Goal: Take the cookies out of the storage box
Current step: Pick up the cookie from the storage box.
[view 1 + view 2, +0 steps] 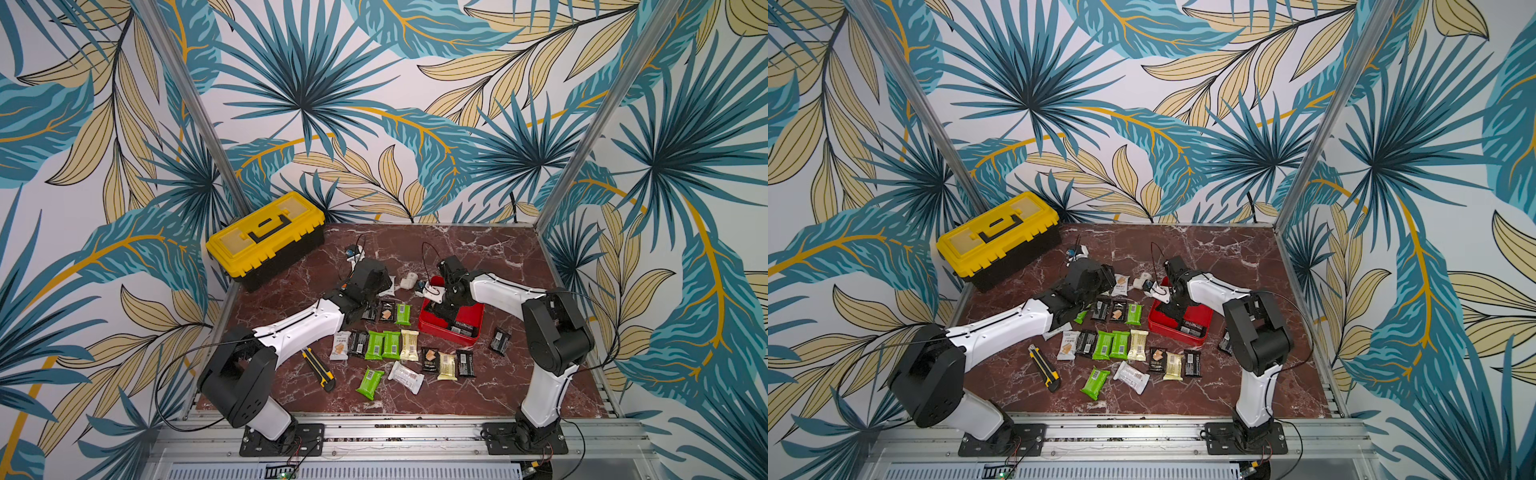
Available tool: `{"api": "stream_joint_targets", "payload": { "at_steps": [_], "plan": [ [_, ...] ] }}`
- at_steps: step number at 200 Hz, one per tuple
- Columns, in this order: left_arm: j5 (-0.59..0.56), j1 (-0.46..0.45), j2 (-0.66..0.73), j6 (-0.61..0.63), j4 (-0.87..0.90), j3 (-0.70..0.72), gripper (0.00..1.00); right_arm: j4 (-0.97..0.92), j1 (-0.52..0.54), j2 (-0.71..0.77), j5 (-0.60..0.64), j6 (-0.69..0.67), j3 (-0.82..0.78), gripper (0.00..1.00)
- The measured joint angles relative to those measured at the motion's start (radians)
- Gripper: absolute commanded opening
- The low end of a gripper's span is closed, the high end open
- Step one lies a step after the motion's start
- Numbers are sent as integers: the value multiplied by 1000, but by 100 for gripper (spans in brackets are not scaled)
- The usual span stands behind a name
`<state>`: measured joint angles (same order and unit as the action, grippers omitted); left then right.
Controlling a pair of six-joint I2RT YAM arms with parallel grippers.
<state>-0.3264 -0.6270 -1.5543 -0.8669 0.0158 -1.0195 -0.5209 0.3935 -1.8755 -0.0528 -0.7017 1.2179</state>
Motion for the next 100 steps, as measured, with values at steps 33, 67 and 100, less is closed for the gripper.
{"api": "stream_joint_targets", "payload": {
  "at_steps": [33, 67, 100],
  "plan": [
    [0, 0, 0, 11, 1, 0, 59, 0, 0, 59, 0, 31, -10, 35],
    [0, 0, 1, 18, 2, 0, 59, 2, -1, 160, -1, 87, -39, 34],
    [1, 0, 3, 26, 2, 0, 59, 21, -14, 261, 6, 201, -84, 30]
  ]
}}
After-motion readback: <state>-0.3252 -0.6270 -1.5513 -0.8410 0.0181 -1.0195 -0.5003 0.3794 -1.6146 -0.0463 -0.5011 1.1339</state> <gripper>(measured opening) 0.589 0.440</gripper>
